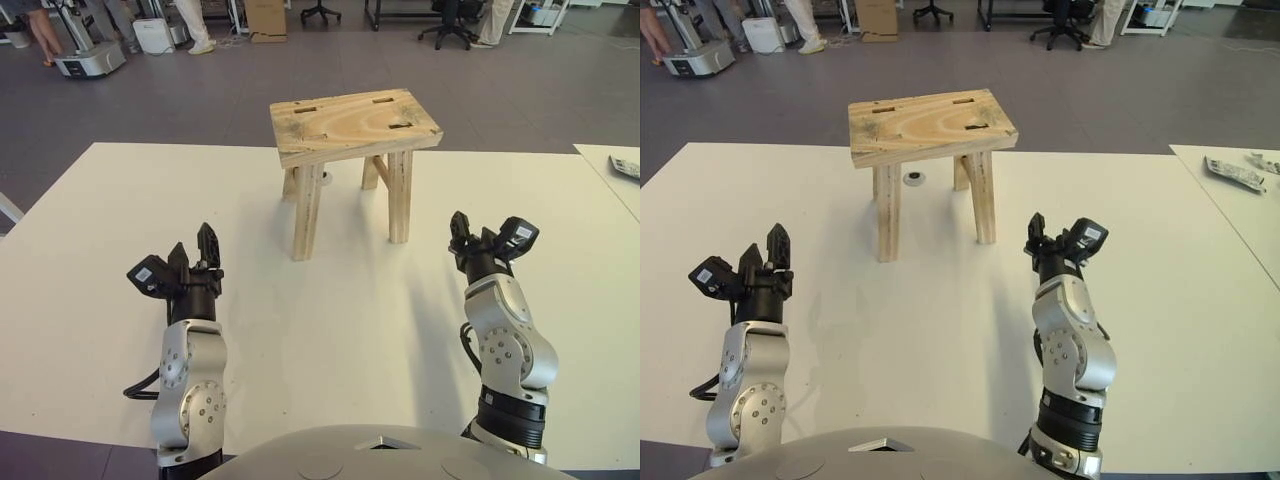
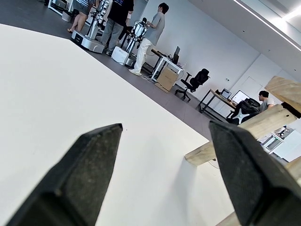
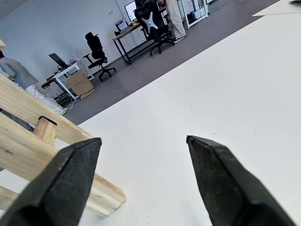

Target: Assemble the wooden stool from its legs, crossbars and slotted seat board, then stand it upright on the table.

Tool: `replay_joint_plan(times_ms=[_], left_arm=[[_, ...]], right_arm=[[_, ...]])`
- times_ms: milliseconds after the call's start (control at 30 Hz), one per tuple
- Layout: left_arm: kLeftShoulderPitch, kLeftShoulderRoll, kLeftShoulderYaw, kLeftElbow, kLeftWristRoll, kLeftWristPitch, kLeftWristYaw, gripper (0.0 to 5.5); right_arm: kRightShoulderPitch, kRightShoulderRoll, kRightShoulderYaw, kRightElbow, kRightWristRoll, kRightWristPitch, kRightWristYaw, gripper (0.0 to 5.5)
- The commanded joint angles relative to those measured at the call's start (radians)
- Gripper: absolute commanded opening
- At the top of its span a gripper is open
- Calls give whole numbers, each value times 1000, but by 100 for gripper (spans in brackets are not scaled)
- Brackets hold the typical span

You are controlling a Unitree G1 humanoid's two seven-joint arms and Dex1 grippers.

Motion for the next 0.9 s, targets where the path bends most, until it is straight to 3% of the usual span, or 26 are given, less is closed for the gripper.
replay_joint_plan(times_ms=[33, 267, 567, 900], left_arm=[[-45, 25, 32, 18, -18, 30, -26, 338], [-100, 65, 38, 27, -21, 62, -84, 338], [-129, 50, 38, 58, -16, 56, -126, 338], [-184, 28, 48, 160, -11, 41, -174, 338]], right_arm=[[72, 147, 90, -42, 6, -61, -30, 339], [129, 162, 186, -26, 13, -170, -82, 339], [85, 57, 249, 11, -4, -238, -48, 339], [24, 52, 243, 103, -38, -299, -31, 339]])
